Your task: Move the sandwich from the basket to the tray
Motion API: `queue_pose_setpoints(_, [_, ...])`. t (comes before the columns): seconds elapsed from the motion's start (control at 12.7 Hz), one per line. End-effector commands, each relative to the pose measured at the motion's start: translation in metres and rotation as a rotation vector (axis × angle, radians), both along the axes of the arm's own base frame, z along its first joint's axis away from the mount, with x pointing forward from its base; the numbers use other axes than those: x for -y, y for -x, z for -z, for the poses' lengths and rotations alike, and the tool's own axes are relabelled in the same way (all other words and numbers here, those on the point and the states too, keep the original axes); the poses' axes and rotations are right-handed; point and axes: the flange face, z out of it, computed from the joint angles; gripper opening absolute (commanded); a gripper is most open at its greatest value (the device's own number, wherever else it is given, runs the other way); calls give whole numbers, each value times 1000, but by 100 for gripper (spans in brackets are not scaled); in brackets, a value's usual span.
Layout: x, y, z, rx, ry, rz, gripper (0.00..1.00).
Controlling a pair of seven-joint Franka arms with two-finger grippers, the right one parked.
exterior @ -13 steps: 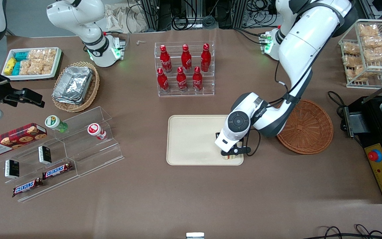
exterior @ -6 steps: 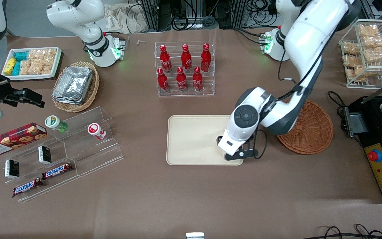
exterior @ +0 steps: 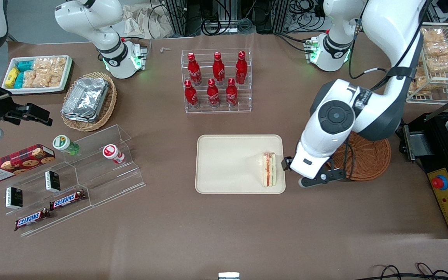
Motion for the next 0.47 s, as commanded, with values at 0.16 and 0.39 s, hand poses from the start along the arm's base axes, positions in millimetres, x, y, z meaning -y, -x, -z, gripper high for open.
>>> queue_pose_setpoints(0.16, [-73,5,-48,-64,-9,154,100])
queue_pose_setpoints(0.39, [-147,0,-79,-68,28,201,100])
